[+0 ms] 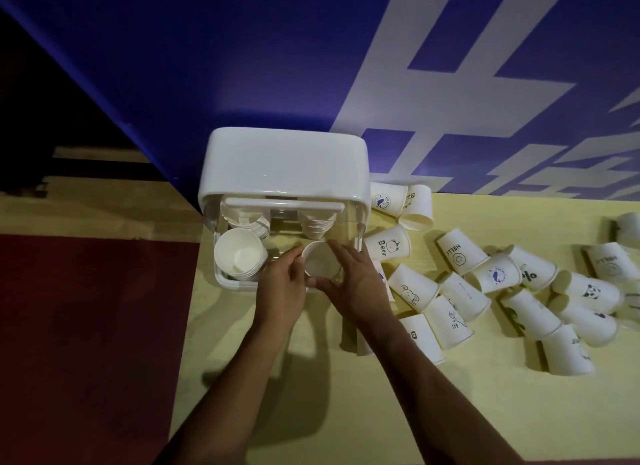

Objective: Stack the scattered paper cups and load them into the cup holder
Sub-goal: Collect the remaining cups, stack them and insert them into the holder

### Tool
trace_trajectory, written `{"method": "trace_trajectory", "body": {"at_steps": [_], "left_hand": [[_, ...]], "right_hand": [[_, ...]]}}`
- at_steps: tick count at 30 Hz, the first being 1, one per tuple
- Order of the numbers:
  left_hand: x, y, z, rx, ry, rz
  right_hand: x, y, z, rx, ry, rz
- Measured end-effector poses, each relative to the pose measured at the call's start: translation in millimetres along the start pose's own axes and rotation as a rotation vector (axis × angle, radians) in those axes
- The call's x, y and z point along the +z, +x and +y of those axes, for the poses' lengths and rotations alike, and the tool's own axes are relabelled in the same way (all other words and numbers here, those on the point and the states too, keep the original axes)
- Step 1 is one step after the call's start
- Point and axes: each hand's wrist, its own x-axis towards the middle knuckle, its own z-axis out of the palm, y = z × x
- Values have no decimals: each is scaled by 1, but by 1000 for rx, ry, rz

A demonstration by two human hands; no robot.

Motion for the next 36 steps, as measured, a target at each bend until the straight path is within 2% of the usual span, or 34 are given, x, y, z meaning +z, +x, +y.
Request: {"method": "trace_trajectory", "body": {"at_steps": [6, 13, 17, 21, 27, 31, 36], "left_hand": [[-2, 7, -7, 39, 131, -23], [-6, 0, 7, 94, 135, 17], [-10, -29, 37, 225, 120, 90], [16, -41, 89, 314, 131, -31], [96, 15, 149, 491, 439, -208], [140, 74, 148, 560, 748, -242], [167, 123, 131, 488, 983, -262]], "right_hand": [[7, 3, 2, 0, -99, 13], [-1, -4, 0, 1, -46, 33], [-35, -23, 7, 41, -11, 149], [-90, -36, 27, 159, 34, 292], [-157, -40, 74, 243, 63, 400], [-176, -35, 111, 255, 50, 347], [-186, -16, 157, 200, 42, 237]]}}
